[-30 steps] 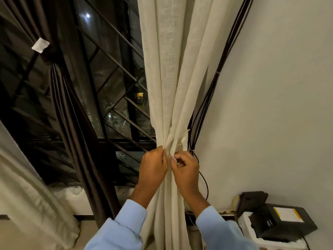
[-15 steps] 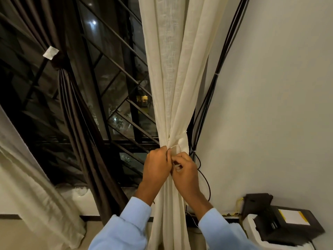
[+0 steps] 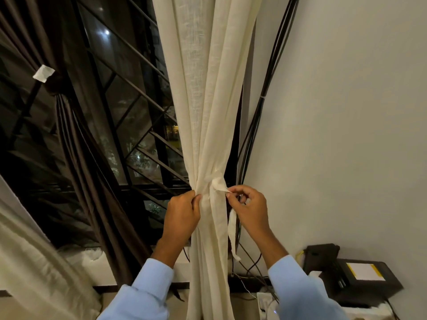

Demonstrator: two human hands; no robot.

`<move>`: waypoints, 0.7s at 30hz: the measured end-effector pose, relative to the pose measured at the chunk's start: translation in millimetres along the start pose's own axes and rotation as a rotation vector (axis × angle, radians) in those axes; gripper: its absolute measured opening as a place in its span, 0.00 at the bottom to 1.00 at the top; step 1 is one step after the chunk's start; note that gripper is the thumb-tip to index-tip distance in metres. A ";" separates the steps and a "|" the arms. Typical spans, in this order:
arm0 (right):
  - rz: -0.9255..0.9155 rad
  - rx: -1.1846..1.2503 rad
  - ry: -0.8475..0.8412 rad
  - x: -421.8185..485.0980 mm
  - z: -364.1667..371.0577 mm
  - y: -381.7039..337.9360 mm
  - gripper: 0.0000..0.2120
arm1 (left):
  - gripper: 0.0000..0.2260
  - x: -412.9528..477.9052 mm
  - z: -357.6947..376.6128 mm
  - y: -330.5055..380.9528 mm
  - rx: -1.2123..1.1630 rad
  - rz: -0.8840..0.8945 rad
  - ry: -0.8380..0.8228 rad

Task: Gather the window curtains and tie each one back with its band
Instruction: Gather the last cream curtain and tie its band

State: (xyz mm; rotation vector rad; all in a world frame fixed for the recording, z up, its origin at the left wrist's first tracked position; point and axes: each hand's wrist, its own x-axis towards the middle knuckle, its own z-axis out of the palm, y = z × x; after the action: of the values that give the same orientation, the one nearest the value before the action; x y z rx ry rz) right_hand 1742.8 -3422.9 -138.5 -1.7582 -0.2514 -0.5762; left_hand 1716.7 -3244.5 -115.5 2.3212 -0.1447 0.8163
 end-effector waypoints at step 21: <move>0.138 0.249 0.388 -5.6 -15.2 0.4 0.13 | 0.11 0.9 -2.5 -6.5 -0.032 -0.037 -0.008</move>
State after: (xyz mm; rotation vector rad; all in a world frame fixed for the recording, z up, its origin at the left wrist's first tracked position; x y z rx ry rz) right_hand 1734.4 -3436.8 -139.1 -1.3798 0.0672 -0.7379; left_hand 1718.1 -3237.9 -117.1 2.2906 -0.1178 0.7808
